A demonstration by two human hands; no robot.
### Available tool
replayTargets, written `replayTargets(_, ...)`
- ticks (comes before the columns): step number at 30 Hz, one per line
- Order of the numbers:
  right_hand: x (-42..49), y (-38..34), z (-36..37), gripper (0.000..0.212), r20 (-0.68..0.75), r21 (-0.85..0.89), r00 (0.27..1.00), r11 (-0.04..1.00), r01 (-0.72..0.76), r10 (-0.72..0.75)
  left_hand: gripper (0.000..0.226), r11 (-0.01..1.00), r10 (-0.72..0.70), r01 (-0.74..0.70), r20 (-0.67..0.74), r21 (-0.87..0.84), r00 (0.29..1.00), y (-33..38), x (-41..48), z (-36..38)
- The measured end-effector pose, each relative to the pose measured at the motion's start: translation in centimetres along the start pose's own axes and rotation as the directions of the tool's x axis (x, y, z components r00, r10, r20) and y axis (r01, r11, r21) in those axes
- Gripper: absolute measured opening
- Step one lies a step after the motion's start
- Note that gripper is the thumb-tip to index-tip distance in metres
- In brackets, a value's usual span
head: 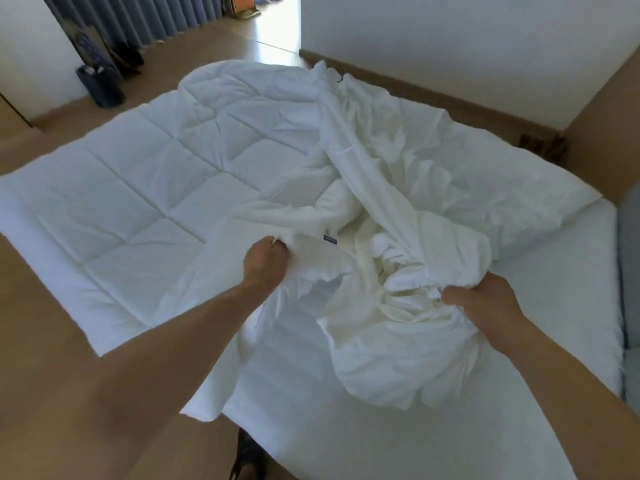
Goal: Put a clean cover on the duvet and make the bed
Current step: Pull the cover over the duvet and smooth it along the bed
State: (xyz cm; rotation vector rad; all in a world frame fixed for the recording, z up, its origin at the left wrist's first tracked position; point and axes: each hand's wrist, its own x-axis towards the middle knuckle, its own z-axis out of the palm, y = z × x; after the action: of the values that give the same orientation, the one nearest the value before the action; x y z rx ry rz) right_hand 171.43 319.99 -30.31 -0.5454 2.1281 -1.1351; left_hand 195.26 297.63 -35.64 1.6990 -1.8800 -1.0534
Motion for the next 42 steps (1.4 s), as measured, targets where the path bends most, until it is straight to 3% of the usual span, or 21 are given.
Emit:
replayTargets(3, -0.8, -2.9, -1.0, 0.025, 0.006, -0.003, 0.998, 0.998, 0.063, -0.063, 0.031, 0.975, -0.022, -0.004, -0.117, -0.223, 0.993, 7.2, 1.7, -5.1)
replayTargets(5, -1.0, -4.5, -1.8, 0.021, -0.024, 0.009, 0.997, 0.997, 0.072, -0.072, 0.031, 0.919, 0.019, -0.093, -0.192, -0.383, 0.981, 12.3, 2.6, -9.4)
replayTargets(7, -1.3, -6.5, -2.0, 0.037, -0.055, 0.101, 0.996, 0.993, 0.068, -0.063, 0.032, 0.832, 0.166, -0.272, -0.251, -0.483, 0.954, 16.7, 2.1, -12.5)
replayTargets(8, -1.3, -7.5, -1.8, 0.041, -0.066, 0.167, 0.997, 0.985, 0.052, -0.042, 0.03, 0.819, 0.331, -0.406, -0.245, -0.405, 0.911, 18.0, 1.2, -13.1)
replayTargets(10, -1.6, -9.8, -0.9, 0.034, -0.063, 0.28, 0.998, 0.959, 0.031, -0.014, 0.025, 0.72, 0.688, -0.688, -0.038, -0.091, 0.725, 18.5, 0.0, -12.3)
replayTargets(11, -1.7, -10.7, -0.3, 0.032, -0.054, 0.324, 0.999, 0.946, 0.022, -0.005, 0.025, 0.627, 0.77, -0.778, 0.125, 0.033, 0.626, 17.9, -0.6, -11.1)
replayTargets(14, -2.2, -11.9, 2.4, 0.043, -0.031, 0.412, 0.998, 0.91, -0.036, 0.054, 0.026, 0.384, 0.755, -0.897, 0.485, 0.218, 0.441, 14.7, -1.0, -7.3)
replayTargets(16, -2.7, -11.5, 4.4, 0.055, -0.035, 0.438, 0.995, 0.896, -0.072, 0.097, 0.029, 0.256, 0.751, -0.955, 0.591, 0.148, 0.293, 12.6, -0.6, -5.7)
replayTargets(18, -3.5, -10.6, 6.0, 0.059, -0.045, 0.453, 0.991, 0.887, -0.09, 0.124, 0.03, 0.149, 0.792, -0.989, 0.599, -0.005, 0.116, 11.2, 0.0, -4.6)
replayTargets(20, -4.1, -9.8, 6.9, 0.058, -0.043, 0.484, 0.988, 0.869, -0.108, 0.147, 0.026, 0.135, 0.785, -0.983, 0.619, -0.125, 0.029, 10.2, 1.0, -4.0)
replayTargets(22, -4.7, -9.3, 7.5, 0.053, -0.036, 0.519, 0.988, 0.848, -0.109, 0.149, 0.036, 0.26, 0.729, -0.941, 0.683, -0.215, 0.045, 9.3, 0.9, -3.8)
replayTargets(25, -5.9, -9.1, 8.1, 0.038, -0.043, 0.555, 0.989, 0.827, -0.091, 0.138, 0.059, 0.363, 0.735, -0.873, 0.676, -0.326, 0.053, 8.9, 0.5, -3.3)
replayTargets(29, -6.3, -8.6, 7.7, 0.044, -0.07, 0.602, 0.983, 0.793, -0.093, 0.168, 0.049, 0.384, 0.773, -0.823, 0.634, -0.418, 0.038, 9.2, -0.2, -2.1)
replayTargets(33, -6.2, -8.4, 7.0, 0.049, -0.048, 0.596, 0.987, 0.798, -0.094, 0.152, 0.052, 0.594, 0.632, -0.734, 0.755, -0.33, 0.172, 10.2, -0.2, -1.4)
replayTargets(36, -5.9, -8.7, 6.0, 0.054, -0.04, 0.582, 0.991, 0.809, -0.08, 0.127, 0.05, 0.482, 0.671, -0.853, 0.711, -0.201, 0.211, 10.4, 0.6, -1.1)
replayTargets(39, -5.4, -9.6, 5.2, 0.054, -0.006, 0.556, 0.995, 0.827, -0.079, 0.099, 0.05, 0.444, 0.776, -0.87, 0.577, -0.216, 0.253, 10.5, 1.6, -1.5)
replayTargets(42, -4.9, -10.2, 4.3, 0.055, 0.036, 0.555, 0.996, 0.828, -0.083, 0.076, 0.025, 0.564, 0.706, -0.791, 0.635, -0.239, 0.312, 12.0, 1.8, -2.9)
